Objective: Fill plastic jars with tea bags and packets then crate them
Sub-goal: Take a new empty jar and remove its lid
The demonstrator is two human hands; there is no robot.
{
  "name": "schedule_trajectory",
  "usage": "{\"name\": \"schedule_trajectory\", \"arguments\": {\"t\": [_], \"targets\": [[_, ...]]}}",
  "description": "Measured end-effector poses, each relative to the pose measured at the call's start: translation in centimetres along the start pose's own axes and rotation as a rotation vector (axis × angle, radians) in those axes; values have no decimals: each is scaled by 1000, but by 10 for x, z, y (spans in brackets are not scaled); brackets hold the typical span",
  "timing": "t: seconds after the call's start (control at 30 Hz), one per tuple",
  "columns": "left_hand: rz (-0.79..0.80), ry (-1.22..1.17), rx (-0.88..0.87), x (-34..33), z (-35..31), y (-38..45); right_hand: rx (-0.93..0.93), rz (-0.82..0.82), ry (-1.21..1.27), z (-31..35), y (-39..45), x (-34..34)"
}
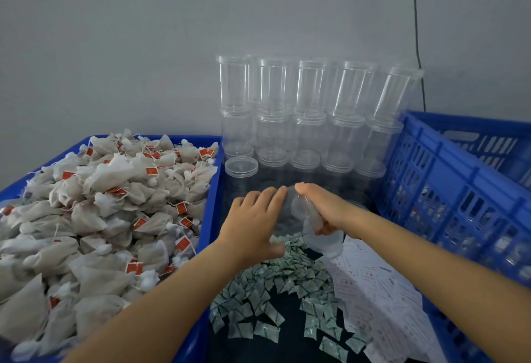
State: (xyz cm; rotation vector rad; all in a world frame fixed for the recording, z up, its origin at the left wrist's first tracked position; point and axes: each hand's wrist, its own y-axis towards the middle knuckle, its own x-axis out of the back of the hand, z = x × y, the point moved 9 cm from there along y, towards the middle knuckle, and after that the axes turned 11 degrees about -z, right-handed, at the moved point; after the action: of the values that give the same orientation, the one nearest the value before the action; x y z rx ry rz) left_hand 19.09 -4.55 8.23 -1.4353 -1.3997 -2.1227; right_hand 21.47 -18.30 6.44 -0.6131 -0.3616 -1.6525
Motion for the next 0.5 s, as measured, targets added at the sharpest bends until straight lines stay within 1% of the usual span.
{"name": "schedule_trajectory", "arguments": {"t": [0.07, 0.13, 0.2, 0.27, 0.37, 0.43, 0.5], "targets": [[0, -176, 61, 2, 5, 0, 227, -36, -118, 18, 0, 8], [36, -391, 148, 1, 10, 0, 362, -24, -149, 33, -8, 14], [107, -620, 241, -3, 13, -3, 476, 14, -164, 46, -17, 18], [184, -854, 304, -6, 12, -5, 536, 82, -165, 51, -20, 19], [314, -1224, 417, -9, 6, -8, 557, 194, -122, 51, -22, 22], [439, -1437, 494, -12, -2, -12, 575, 249, -66, 53, -24, 22], [579, -1636, 514, -11, -12, -14, 600, 280, 13, 60, -29, 21]]}}
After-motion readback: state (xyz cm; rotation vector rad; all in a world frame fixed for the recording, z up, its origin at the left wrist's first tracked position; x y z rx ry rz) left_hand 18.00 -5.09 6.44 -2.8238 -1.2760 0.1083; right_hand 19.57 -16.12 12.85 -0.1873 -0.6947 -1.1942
